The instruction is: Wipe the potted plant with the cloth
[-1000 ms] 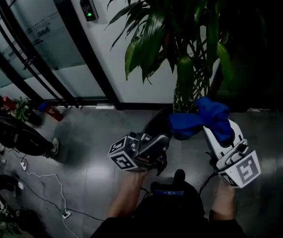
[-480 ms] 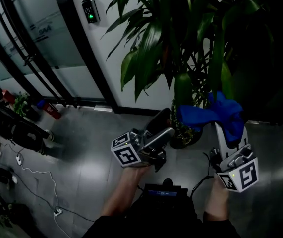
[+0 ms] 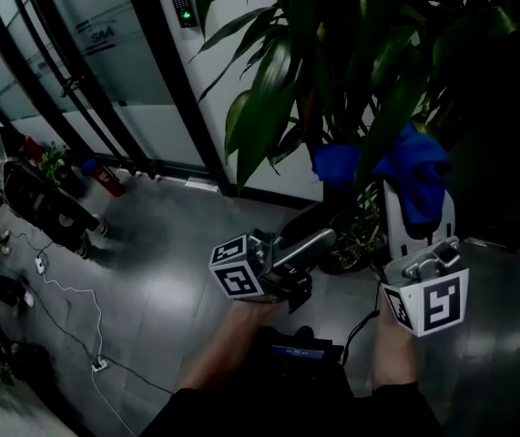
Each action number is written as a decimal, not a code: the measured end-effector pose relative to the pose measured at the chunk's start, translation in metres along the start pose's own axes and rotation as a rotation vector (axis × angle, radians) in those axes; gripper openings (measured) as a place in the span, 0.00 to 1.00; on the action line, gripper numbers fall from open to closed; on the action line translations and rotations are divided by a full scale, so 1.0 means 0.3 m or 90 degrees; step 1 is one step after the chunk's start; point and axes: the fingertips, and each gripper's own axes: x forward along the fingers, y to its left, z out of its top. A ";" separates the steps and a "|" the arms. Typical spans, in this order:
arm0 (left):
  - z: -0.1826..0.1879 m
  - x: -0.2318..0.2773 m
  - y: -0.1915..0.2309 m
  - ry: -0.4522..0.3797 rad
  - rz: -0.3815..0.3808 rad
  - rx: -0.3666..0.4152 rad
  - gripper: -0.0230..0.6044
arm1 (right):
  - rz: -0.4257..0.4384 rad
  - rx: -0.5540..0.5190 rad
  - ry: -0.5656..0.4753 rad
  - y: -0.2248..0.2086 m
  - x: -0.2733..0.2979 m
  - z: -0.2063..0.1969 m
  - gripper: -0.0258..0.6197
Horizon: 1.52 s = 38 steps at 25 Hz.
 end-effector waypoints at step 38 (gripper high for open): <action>-0.002 -0.076 0.051 0.059 -0.091 -0.124 0.05 | 0.088 0.132 0.317 0.243 -0.097 -0.366 0.18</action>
